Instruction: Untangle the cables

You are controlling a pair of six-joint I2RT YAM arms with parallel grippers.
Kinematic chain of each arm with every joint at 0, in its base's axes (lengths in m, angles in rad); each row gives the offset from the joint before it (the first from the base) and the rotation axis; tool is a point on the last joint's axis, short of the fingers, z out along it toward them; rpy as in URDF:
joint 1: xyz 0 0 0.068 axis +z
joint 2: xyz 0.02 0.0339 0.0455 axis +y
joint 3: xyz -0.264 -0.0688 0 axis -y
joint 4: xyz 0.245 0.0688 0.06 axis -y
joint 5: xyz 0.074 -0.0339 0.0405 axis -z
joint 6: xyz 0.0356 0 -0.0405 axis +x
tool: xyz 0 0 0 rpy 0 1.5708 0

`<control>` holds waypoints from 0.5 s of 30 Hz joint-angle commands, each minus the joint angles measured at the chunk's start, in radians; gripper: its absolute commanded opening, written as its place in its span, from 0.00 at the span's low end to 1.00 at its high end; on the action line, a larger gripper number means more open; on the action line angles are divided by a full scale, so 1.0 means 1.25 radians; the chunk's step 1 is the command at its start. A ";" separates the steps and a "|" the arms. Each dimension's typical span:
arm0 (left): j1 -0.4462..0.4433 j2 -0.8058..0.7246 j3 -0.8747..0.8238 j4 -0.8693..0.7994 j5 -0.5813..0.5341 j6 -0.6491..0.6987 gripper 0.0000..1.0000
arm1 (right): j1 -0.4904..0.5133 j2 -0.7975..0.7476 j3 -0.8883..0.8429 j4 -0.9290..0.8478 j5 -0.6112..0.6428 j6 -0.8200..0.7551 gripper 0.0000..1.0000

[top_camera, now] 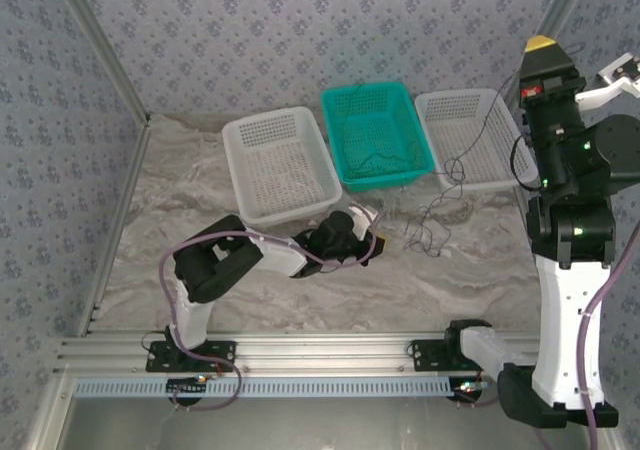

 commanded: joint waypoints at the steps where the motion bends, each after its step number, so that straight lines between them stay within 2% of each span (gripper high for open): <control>1: -0.001 -0.072 -0.018 0.064 -0.027 0.003 0.00 | -0.022 0.010 0.019 -0.025 -0.021 0.034 0.00; 4: -0.002 -0.100 -0.027 0.078 -0.019 0.017 0.01 | -0.022 0.017 0.006 -0.008 -0.051 0.059 0.00; 7: -0.002 -0.131 -0.012 0.087 0.019 0.038 0.13 | -0.014 0.019 -0.011 0.013 -0.066 0.076 0.00; 12: -0.005 -0.150 0.061 0.083 0.082 0.084 0.44 | 0.003 0.015 -0.023 0.015 -0.053 0.068 0.00; 15: -0.009 -0.130 0.121 0.085 0.098 0.109 0.54 | 0.014 0.012 -0.031 0.022 -0.045 0.063 0.00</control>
